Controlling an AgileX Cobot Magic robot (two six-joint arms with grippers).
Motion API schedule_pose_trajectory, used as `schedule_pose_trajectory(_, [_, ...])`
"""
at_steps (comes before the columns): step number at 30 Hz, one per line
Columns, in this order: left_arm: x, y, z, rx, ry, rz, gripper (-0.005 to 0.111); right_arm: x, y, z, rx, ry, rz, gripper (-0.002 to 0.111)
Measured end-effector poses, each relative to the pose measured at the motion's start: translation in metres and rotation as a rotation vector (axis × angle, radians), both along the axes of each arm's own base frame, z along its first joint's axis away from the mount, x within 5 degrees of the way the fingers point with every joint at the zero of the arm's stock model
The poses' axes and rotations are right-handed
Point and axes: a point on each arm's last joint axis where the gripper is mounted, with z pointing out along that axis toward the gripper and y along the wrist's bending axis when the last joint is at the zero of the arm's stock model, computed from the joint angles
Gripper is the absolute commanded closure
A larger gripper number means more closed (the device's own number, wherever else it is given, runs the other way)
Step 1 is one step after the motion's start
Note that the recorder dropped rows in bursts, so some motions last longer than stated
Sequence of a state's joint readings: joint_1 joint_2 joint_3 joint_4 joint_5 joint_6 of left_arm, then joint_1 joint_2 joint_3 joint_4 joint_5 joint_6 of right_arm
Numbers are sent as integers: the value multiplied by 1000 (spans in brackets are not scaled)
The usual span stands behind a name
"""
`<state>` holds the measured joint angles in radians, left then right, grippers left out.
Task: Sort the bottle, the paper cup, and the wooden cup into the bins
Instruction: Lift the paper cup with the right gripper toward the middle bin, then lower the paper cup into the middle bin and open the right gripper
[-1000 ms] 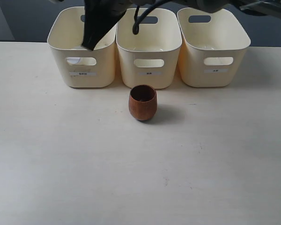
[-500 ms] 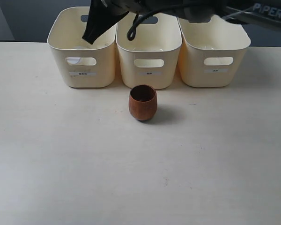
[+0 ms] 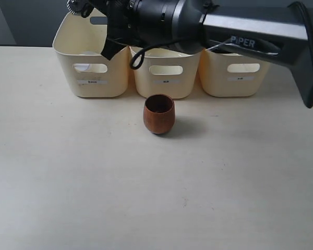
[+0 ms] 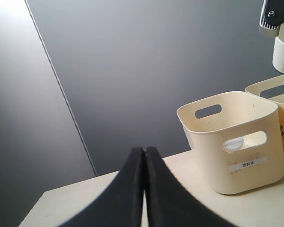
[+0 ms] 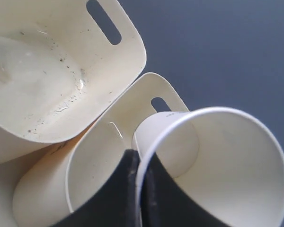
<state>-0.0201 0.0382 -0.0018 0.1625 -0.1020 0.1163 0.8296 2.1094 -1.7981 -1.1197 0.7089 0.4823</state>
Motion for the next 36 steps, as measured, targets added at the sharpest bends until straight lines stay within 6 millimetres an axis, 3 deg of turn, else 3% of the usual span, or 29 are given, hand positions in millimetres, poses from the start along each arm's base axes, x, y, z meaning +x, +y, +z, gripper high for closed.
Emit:
schedule_pose_trajectory(7, [0, 0, 0, 0, 0, 0, 107, 3, -6, 0, -7, 4, -40, 109])
schedule_pose_trajectory(18, [0, 0, 0, 0, 0, 0, 107, 25, -38, -5, 35, 62, -160, 107])
schedule_pose_trajectory(20, [0, 0, 0, 0, 0, 0, 107, 25, -37, -5, 52, 69, -154, 99])
schedule_pose_trajectory(25, [0, 0, 0, 0, 0, 0, 107, 24, -33, -6, 84, 76, -125, 54])
schedule_pose_trajectory(27, [0, 0, 0, 0, 0, 0, 107, 25, -33, -5, 89, 75, -124, 42])
schedule_pose_trajectory(36, [0, 0, 0, 0, 0, 0, 107, 27, -35, -5, 132, 77, -147, 45])
